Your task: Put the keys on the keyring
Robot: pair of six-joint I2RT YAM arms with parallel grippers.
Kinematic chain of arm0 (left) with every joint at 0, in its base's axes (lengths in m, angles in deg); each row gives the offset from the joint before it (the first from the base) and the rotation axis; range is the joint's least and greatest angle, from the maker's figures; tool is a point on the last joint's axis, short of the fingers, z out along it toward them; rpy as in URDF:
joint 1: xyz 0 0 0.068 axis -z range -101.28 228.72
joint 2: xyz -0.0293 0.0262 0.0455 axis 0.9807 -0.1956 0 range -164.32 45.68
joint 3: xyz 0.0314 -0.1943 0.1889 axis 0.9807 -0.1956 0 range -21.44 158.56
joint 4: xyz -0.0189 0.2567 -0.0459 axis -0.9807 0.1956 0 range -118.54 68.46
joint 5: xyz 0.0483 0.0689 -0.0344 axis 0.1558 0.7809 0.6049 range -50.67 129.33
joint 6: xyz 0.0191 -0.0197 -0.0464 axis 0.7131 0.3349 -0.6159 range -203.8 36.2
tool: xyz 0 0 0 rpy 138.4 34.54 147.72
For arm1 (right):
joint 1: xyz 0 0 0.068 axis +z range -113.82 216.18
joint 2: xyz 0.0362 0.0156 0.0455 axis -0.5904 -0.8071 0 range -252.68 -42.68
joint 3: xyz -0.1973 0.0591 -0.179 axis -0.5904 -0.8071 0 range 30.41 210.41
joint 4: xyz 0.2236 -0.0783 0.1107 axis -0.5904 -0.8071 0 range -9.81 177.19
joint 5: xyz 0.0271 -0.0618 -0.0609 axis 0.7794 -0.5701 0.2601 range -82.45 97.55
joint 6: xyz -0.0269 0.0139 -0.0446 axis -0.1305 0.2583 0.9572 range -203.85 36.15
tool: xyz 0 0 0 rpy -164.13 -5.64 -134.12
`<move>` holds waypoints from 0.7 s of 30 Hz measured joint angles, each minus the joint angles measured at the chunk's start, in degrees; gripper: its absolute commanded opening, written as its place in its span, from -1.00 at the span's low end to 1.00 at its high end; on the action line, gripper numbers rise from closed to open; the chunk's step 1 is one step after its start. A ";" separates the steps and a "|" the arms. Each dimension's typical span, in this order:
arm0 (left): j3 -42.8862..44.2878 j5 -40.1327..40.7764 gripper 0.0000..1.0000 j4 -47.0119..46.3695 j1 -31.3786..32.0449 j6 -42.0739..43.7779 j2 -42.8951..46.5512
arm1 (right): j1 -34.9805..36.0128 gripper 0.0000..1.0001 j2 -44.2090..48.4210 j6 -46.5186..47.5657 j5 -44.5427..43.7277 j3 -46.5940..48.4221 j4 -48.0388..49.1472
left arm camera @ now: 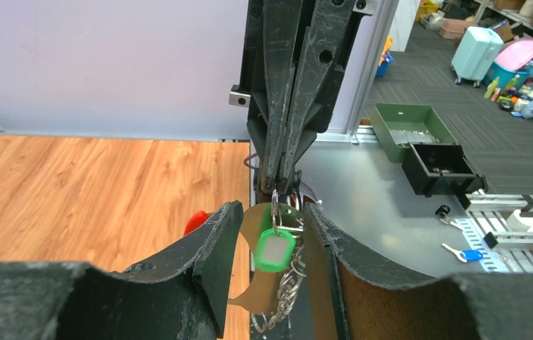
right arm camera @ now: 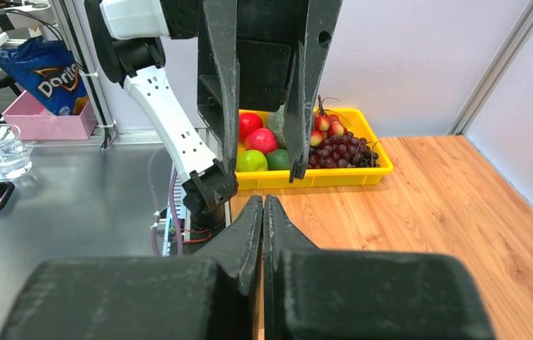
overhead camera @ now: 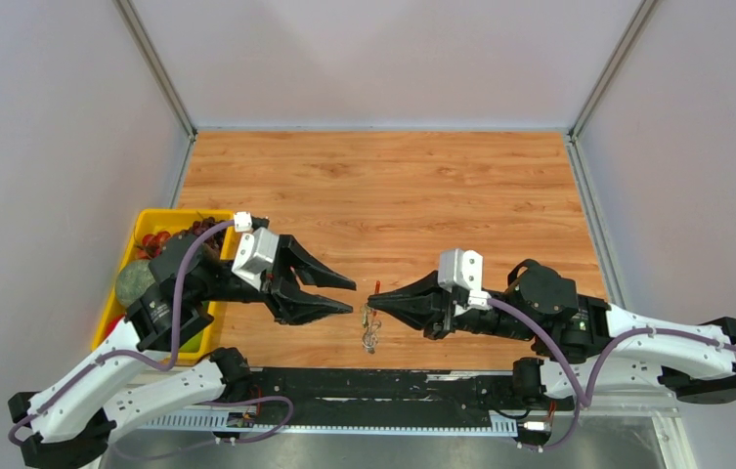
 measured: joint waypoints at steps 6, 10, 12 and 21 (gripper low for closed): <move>-1.49 -0.61 -0.07 -2.43 0.00 -1.40 -0.81 | 0.33 -1.00 0.63 0.35 -0.15 -0.07 1.16; -2.36 -0.96 -0.07 -3.69 0.00 -2.12 -0.96 | 0.39 -1.00 0.74 0.74 -0.20 -0.07 2.19; -2.89 -1.20 -0.08 -4.70 0.00 -2.69 -0.98 | 0.39 -1.00 0.66 0.98 -0.24 -0.07 2.54; -4.35 -2.40 -0.16 -8.72 0.00 -4.96 -1.36 | 0.76 -1.00 -0.55 1.75 -0.96 -0.07 3.41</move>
